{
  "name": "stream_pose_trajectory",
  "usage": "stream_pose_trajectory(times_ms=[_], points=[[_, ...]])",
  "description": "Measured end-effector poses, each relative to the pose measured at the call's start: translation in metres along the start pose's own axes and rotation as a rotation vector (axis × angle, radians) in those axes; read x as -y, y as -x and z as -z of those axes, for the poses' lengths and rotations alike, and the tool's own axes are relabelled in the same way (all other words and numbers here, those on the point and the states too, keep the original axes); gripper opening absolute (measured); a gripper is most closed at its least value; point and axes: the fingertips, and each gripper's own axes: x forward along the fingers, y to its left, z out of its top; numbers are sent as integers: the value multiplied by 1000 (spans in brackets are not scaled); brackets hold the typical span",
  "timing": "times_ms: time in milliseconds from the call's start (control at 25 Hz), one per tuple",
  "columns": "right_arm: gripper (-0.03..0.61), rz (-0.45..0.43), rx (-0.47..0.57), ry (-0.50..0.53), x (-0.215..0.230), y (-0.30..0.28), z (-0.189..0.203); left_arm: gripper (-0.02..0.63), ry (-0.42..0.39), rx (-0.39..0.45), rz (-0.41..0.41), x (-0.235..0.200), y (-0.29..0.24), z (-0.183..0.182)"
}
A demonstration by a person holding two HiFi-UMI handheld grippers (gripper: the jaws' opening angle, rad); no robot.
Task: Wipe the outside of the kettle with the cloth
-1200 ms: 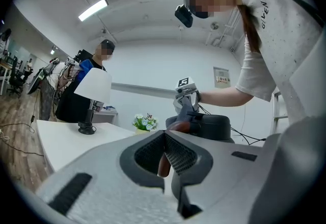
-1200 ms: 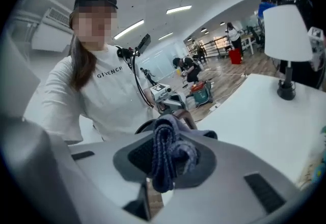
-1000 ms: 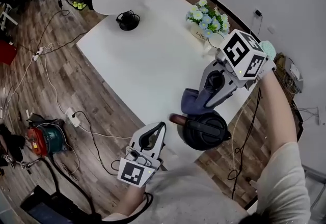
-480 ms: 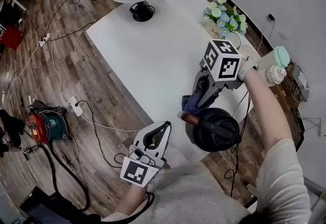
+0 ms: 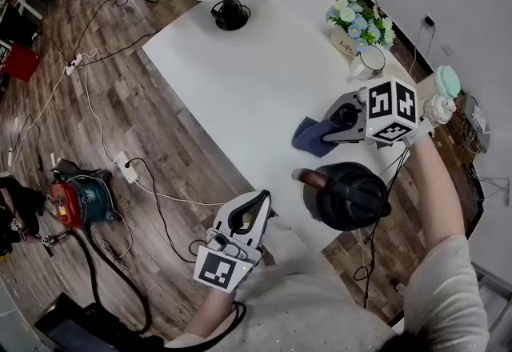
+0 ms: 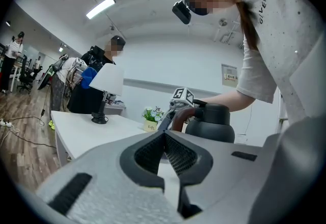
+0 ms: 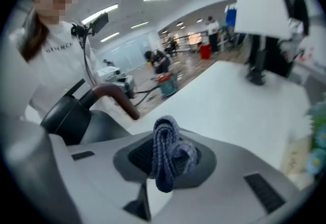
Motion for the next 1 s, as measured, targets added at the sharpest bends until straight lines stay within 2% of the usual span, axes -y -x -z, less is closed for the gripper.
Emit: stream_pose_trajectory(times_ms=[80, 200, 280, 400, 480, 560, 640, 800, 880, 1000], points=[[63, 275, 110, 27, 1, 40, -7, 8, -2, -3, 34, 2, 0, -3], [63, 606, 279, 55, -38, 109, -25, 8, -11, -5, 103, 5, -4, -10], [63, 785, 405, 30, -77, 149, -46, 8, -18, 5, 149, 8, -8, -16], [63, 966, 519, -30, -138, 178, -84, 8, -17, 20, 201, 12, -12, -25], [63, 1042, 479, -58, -163, 164, -102, 8, -17, 27, 227, 11, -11, -30], [63, 1092, 329, -94, -170, 128, -104, 7, -21, 33, 245, 9, -7, -36], [63, 1144, 152, -134, -164, 94, -100, 8, -29, 34, 261, 5, -1, -43], [63, 1302, -24, -89, -139, 58, -119, 8, -52, 38, 271, -10, 13, -54], [63, 1313, -75, -97, -131, 37, -122, 8, -57, 42, 258, -20, 22, -57], [63, 1266, -97, -127, -124, 2, -120, 8, -60, 31, 235, -33, 40, -56]])
